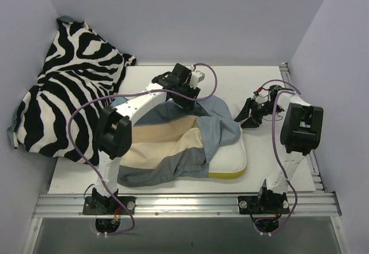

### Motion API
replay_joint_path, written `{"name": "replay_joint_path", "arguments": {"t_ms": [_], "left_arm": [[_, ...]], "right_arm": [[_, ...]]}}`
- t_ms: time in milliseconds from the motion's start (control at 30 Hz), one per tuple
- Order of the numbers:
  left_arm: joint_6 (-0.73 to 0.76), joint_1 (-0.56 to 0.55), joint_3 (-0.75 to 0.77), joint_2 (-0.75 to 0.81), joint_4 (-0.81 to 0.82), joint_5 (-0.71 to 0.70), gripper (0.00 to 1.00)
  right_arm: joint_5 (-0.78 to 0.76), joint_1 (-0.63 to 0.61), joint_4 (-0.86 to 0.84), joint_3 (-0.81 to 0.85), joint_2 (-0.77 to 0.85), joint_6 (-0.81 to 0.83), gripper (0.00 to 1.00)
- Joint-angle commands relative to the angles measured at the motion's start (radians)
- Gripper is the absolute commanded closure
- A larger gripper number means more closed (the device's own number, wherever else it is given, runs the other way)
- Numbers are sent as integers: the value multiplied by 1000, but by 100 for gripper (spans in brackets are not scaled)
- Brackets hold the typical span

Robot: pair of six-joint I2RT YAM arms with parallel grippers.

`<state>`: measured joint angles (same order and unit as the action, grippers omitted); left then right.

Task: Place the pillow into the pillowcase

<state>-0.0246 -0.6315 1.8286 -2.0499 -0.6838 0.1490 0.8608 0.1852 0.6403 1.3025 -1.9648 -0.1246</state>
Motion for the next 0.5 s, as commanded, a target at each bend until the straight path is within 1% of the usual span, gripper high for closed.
{"name": "replay_joint_path", "arguments": {"t_ms": [0,33,67,100,133,167,200,233,267,300,367,433,467], "left_arm": [[-14,9,66,-96,-3,67,54],[-11,0,108,-117,-3,111,65],[-3,-8,138,-169,-3,248,75],[12,-22,184,-197,-17,295,88],[18,-58,293,-226,-29,355,94],[18,-83,370,-284,-36,418,99],[18,-106,442,-312,-40,531,100],[18,-128,512,-338,-40,593,100],[11,-182,675,-390,-39,634,100],[8,-206,743,-410,-33,720,100],[-11,-266,848,-438,4,788,100],[-43,-284,792,-418,91,822,100],[-43,-284,749,-383,116,807,100]], "right_arm": [[6,-15,-30,-25,-19,-53,58],[23,-21,-33,-32,-28,-58,64],[39,-27,-37,-43,-31,-58,73],[55,-39,-39,-49,-34,-63,78],[94,-46,-47,-57,-28,-69,87],[109,-50,-54,-65,-23,-75,92],[121,-56,-62,-83,-10,-84,96],[141,-59,-71,-91,-3,-98,100],[155,-59,-97,-100,6,-127,100],[164,-59,-106,-107,23,-142,100],[184,-61,-148,-111,38,-193,100],[191,-56,-181,-105,58,-230,100],[190,-55,-209,-98,61,-247,100]]}}
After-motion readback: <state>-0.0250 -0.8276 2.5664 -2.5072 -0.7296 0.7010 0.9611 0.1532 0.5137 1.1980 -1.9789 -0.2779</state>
